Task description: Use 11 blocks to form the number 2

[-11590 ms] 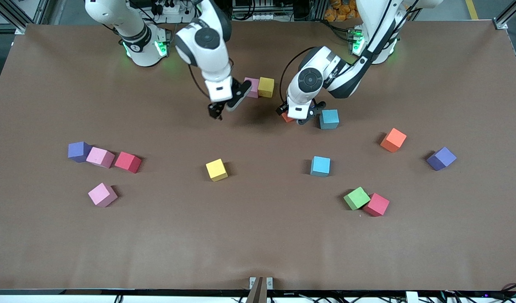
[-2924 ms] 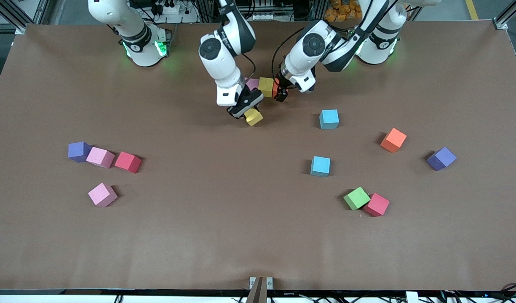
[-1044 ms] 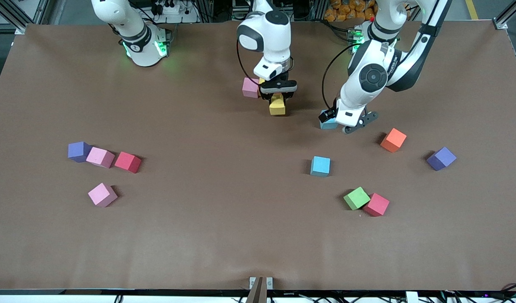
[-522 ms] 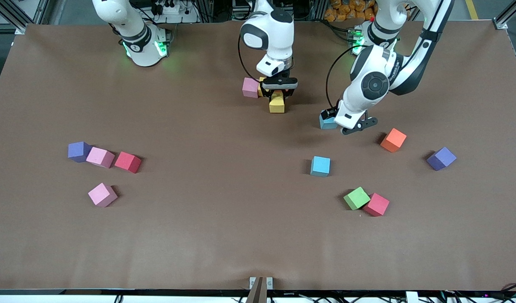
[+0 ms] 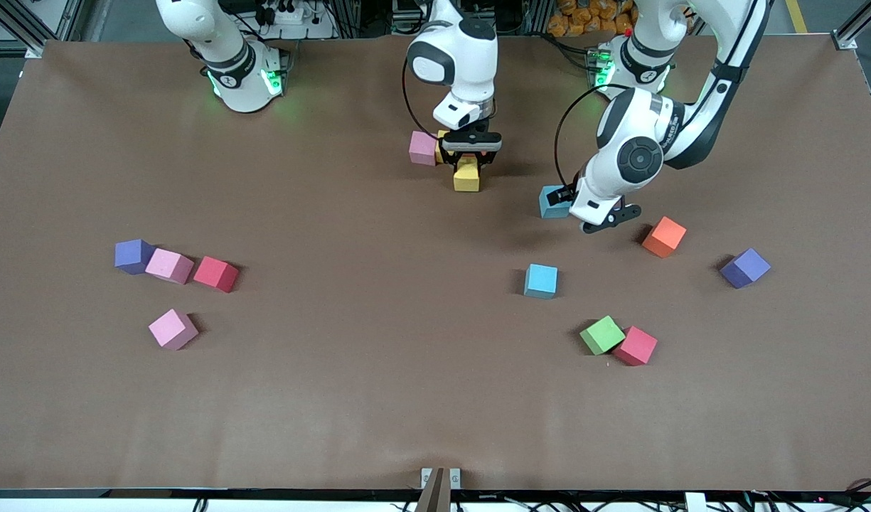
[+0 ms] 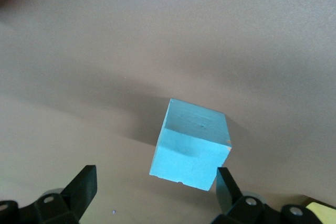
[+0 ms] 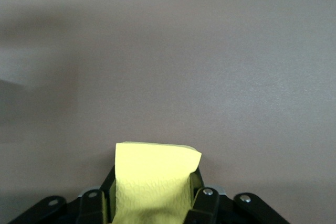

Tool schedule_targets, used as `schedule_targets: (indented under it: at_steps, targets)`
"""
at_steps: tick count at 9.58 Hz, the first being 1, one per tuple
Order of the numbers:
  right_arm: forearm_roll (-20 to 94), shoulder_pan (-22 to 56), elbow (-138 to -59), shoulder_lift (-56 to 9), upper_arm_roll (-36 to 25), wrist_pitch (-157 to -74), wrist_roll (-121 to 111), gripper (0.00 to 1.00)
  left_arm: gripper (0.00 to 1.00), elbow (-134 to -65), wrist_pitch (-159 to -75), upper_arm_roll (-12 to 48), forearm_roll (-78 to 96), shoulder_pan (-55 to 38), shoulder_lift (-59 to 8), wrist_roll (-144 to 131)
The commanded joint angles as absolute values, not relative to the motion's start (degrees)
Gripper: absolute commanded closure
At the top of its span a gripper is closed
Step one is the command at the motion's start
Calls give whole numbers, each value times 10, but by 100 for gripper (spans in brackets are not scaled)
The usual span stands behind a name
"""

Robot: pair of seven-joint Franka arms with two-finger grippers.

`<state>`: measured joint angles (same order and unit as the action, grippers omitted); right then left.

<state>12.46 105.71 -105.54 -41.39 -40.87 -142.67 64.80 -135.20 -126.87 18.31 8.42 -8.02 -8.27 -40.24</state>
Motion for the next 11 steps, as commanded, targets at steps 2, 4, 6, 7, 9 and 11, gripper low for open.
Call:
schedule_targets:
  at_steps: [2,4,6,7,9,11]
  targets:
    - [112,1059,-1008,-446,-418,-1398,678,90,0,-1346,-1271,181,105,-83,-93,-395]
    - [112,1059,-1008,-453,-418,-1399,678,90,0,-1345,-1281,181,105,-87,-104,-395]
    - [102,1059,-1009,-454,-418,-1399,677,90,0,-1345,-1283,181,105,-89,-107,-395]
    - [101,1058,-1010,-454,-418,-1399,676,90,0,-1345,-1284,181,106,-89,-107,-395]
    - [100,1058,-1011,-454,-417,-1397,672,90,0,-1346,-1294,180,118,-97,-109,-395]
    - [96,1057,-1012,-454,-417,-1397,664,90,0,-1346,-1296,180,124,-98,-109,-395]
